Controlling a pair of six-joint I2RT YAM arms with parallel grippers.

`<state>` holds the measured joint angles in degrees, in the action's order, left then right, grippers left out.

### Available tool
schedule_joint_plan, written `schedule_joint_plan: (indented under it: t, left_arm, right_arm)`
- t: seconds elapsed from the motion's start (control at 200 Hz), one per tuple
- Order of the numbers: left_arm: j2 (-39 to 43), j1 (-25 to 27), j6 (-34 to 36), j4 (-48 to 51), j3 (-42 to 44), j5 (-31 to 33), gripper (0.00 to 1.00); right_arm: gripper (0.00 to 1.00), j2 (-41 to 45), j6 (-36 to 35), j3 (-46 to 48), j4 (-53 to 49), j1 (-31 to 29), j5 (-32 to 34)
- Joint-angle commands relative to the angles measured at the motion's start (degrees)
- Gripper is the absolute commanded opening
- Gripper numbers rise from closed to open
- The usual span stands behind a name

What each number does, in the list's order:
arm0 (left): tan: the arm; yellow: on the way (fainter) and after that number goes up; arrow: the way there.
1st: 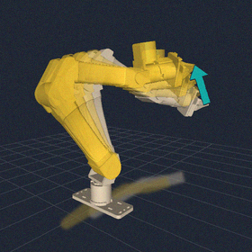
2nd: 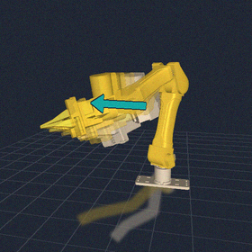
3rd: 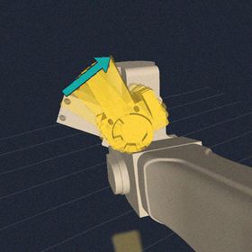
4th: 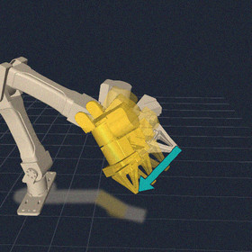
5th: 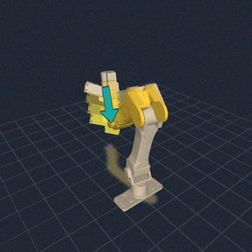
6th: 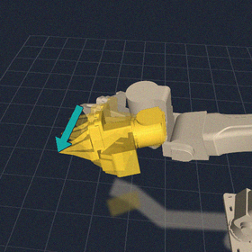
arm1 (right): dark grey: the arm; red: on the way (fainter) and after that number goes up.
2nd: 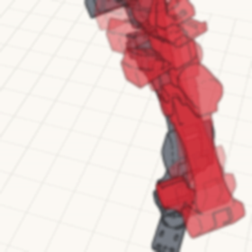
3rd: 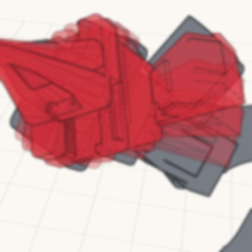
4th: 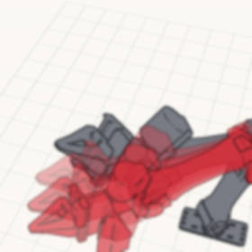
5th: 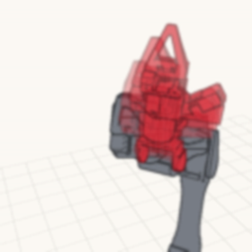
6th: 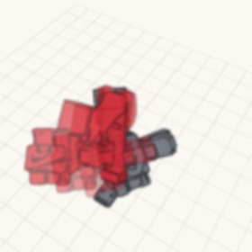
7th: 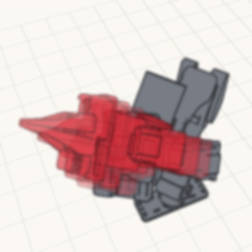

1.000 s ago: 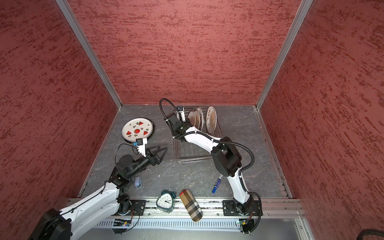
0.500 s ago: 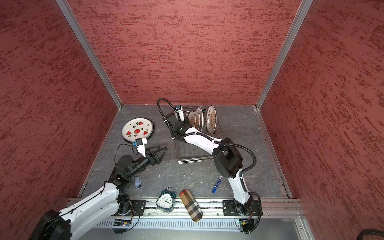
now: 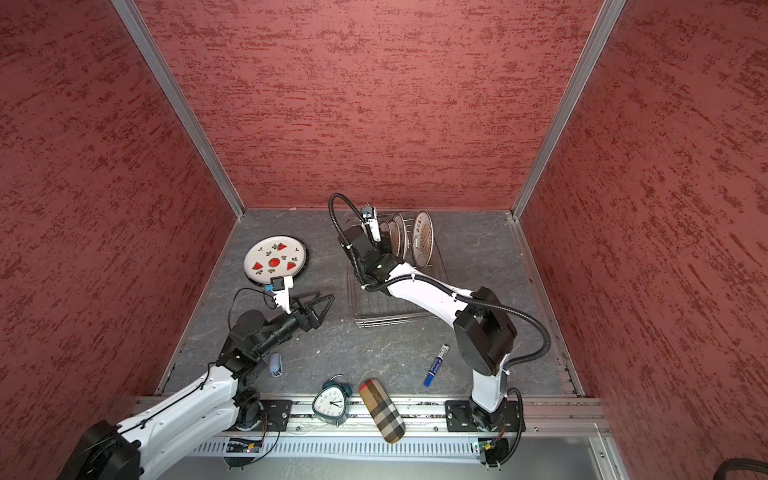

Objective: Unload the plates from the dish rack
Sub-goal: 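Lift the 'Enjoy the Moment' plate out of the rack with the right gripper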

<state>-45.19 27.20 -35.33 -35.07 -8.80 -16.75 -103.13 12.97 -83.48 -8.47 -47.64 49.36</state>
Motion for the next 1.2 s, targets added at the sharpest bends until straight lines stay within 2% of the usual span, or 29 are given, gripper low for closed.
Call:
schedule_joint_plan:
  t: [0.0,0.366,0.516,0.646,0.782,1.012,1.197]
  left_arm:
    - [0.5,-0.4,-0.3,-0.6,0.2,-0.7,0.99]
    - [0.5,-0.5,0.2,-1.8,0.7,-1.5,0.99]
    - [1.0,-0.6,2.4,-6.0,2.0,-4.9,0.99]
    - [1.8,-1.2,1.6,-5.2,2.1,-4.4,0.99]
    - [1.2,-2.9,-0.2,-7.7,2.6,-8.8,0.99]
    - [0.6,-5.3,-3.2,-13.7,3.9,-14.9,0.99]
    - [0.5,-5.2,-5.2,-17.8,5.9,-12.4,0.99]
  right_arm:
    - [0.01,5.5,-1.3,2.8,8.7,-0.5,-2.4]
    - [0.00,18.4,-1.0,18.0,21.1,-0.3,-14.5]
    - [0.00,25.6,1.1,26.4,28.2,1.5,-27.8]
    - [0.00,30.4,4.5,31.6,32.0,4.1,-37.4]
    - [0.00,33.5,7.8,35.7,35.3,6.8,-47.1]
    - [0.00,37.0,13.4,43.1,43.5,9.6,-59.2]
    - [0.00,38.9,17.5,49.5,51.9,9.6,-64.5]
